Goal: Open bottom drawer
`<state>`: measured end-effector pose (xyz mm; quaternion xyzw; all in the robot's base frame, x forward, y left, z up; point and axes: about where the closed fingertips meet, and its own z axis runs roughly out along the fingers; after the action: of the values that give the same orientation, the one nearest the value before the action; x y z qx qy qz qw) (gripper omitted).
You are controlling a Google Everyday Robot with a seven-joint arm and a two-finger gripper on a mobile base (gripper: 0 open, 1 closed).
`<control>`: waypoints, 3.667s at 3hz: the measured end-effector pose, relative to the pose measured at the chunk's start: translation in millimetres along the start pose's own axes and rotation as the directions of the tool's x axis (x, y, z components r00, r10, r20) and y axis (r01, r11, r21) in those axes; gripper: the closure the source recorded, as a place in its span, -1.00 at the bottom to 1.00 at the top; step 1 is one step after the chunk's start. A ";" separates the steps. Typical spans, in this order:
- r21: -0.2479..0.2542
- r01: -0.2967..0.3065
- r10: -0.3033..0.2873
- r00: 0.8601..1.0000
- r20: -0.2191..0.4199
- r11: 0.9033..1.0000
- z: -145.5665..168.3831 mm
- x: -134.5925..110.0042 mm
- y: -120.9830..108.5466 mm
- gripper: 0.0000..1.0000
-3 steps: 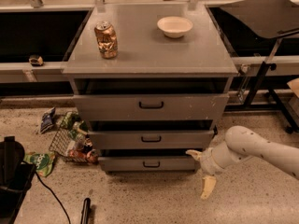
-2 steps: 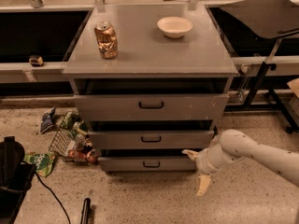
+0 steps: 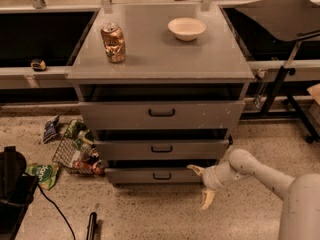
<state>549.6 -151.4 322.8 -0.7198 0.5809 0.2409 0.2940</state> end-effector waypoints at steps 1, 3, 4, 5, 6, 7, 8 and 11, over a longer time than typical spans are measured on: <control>-0.010 -0.002 0.003 0.999 0.053 1.000 28.0 19.9 1.5 -1.00; 0.033 -0.021 0.020 0.999 0.028 0.999 66.6 42.3 -22.7 -1.00; 0.106 -0.024 0.024 1.000 0.003 0.994 78.4 53.9 -43.6 -1.00; 0.133 -0.029 0.034 0.999 -0.031 0.991 89.1 65.9 -63.4 -1.00; 0.116 -0.049 0.059 0.995 -0.084 0.992 104.8 82.2 -76.1 -1.00; 0.090 -0.060 0.070 0.991 -0.110 0.994 118.0 89.6 -80.2 -1.00; 0.079 -0.063 0.072 0.992 -0.107 0.995 127.6 86.4 -71.5 -0.63; 0.073 -0.039 0.045 0.996 -0.080 0.997 100.7 59.5 -13.9 0.77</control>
Offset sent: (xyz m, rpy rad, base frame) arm 0.0242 0.0189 -0.0795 0.0239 0.0053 -0.0303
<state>575.0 -119.8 212.2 -0.7058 0.6154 0.1968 0.2904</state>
